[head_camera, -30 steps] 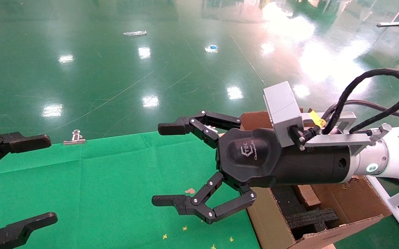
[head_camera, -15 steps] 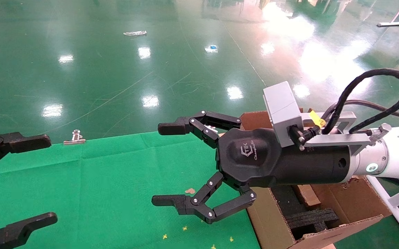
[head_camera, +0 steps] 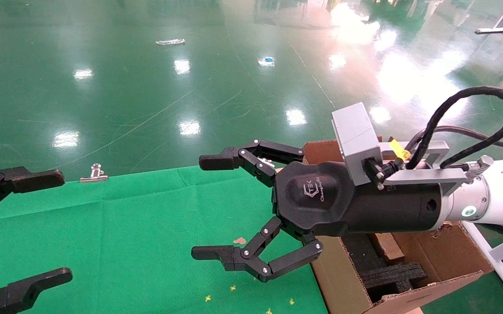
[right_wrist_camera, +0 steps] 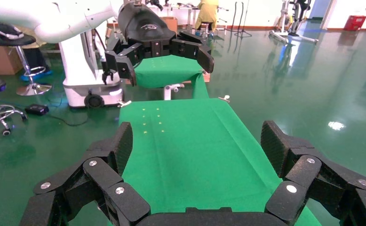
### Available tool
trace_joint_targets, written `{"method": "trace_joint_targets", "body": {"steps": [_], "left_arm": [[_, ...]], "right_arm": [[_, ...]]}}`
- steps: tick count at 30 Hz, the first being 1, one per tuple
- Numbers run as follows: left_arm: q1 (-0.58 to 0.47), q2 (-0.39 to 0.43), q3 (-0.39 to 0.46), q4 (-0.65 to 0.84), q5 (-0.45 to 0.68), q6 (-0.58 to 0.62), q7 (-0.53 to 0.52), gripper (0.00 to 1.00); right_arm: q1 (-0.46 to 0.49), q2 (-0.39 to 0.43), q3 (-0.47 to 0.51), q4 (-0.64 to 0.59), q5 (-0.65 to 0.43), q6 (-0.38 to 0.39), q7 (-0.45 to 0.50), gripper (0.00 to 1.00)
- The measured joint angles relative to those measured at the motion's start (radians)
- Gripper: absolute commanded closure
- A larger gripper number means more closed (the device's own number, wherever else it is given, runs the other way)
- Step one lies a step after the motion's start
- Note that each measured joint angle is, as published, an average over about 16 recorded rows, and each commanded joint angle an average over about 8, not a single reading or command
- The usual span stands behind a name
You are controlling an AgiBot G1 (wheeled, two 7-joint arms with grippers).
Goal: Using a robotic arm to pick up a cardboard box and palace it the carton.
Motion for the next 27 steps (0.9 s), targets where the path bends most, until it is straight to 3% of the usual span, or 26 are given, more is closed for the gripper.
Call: {"method": "trace_joint_targets", "body": {"steps": [27], "left_arm": [[0.0,0.0,0.0,0.0,0.0,0.0,0.0,0.0]], "right_arm": [[0.0,0.0,0.0,0.0,0.0,0.0,0.0,0.0]]}}
